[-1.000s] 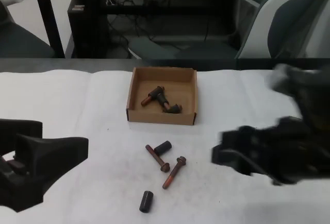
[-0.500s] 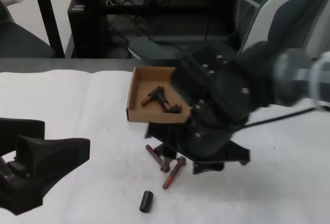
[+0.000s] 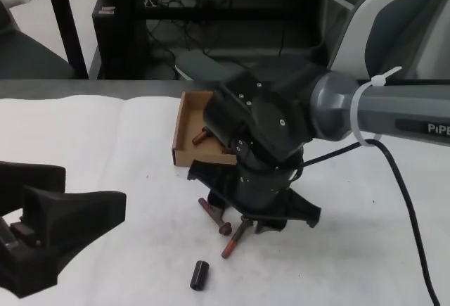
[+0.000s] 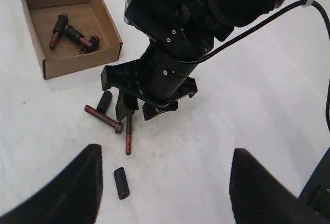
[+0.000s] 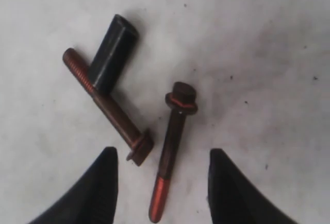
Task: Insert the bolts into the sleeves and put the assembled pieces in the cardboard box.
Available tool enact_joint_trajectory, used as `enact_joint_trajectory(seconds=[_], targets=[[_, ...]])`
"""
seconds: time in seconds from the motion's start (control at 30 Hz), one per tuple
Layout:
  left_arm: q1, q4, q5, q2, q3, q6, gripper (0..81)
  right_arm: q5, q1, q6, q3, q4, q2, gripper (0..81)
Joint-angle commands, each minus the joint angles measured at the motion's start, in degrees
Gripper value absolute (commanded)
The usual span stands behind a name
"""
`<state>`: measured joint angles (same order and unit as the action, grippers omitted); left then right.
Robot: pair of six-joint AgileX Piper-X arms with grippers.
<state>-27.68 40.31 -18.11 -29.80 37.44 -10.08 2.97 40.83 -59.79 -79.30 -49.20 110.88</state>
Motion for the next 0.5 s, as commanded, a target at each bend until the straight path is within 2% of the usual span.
enact_joint_trajectory(seconds=[0.0, 0.27, 0.47], targets=[[-0.3, -0.8, -0.4, -0.2, 0.2, 0.3, 70.0, 1.3, -1.1, -1.8, -0.7, -1.7, -0.3, 53.3], [-0.3, -0.8, -0.4, -0.2, 0.2, 2.7, 70.0, 1.0, -1.9, -3.3, -0.7, -1.3, 0.2, 53.3], [-0.3, -0.8, -0.4, -0.2, 0.2, 2.8, 70.0, -2.1, -1.8, -3.3, -0.7, -0.5, 2.0, 53.3]])
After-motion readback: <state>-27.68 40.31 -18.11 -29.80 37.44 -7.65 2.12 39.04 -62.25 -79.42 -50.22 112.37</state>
